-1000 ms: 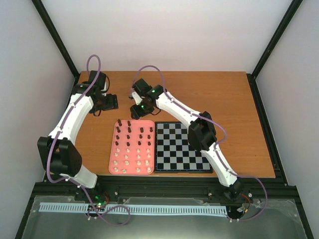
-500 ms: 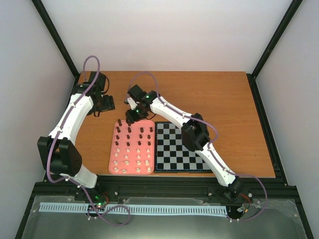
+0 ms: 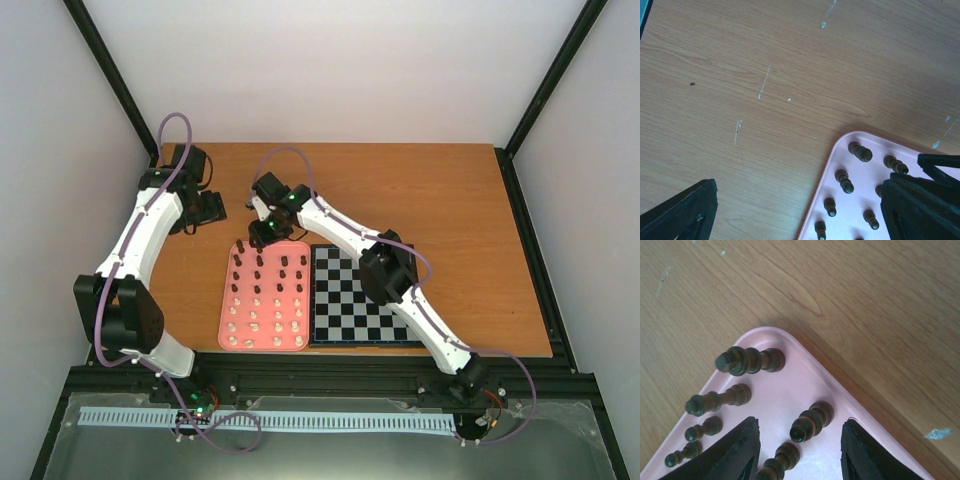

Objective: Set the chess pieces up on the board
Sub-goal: Pick up the chess piece from the storage box.

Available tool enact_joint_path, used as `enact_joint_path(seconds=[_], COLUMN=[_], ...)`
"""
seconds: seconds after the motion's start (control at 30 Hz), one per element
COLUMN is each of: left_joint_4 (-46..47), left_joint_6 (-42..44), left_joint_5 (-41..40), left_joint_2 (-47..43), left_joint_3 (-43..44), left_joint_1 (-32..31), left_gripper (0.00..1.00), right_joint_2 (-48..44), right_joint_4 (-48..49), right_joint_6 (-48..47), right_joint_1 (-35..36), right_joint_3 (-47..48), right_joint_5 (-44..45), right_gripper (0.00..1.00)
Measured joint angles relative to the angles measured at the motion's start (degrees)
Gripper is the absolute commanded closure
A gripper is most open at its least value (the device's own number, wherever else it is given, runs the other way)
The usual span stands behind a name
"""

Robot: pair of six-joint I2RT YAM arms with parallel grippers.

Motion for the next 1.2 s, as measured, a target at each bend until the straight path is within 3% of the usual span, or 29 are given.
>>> enact_joint_path(seconds=[0.77,0.97,1.07,1.2], left_joint_4=[0.5,0.5,0.5,0.5], left_joint_6=[0.0,0.0,0.0,0.0], left_joint_5=[1.1,1.3,1.4,1.4], left_joint_2=[-1.0,-1.2,-1.2,-1.2], left_joint_3=[-2.5,-2.6,-2.6,-2.7], left_joint_1=[0.3,0.4,0.4,0.5], left_gripper=[0.0,0.0,0.0,0.0], right_joint_2=[2.6,2.8,2.8,2.8], right_joint_4=[0.0,0.2,0.2,0.1], right_joint_6=[0.3,0.2,0.2,0.1], right_joint_1=[0.0,0.0,0.0,0.0], right_joint_3=[0.8,1.0,1.1,1.2], right_joint_5=[0.9,0.9,0.9,0.9], right_gripper=[0.71,0.83,0.95,0.97])
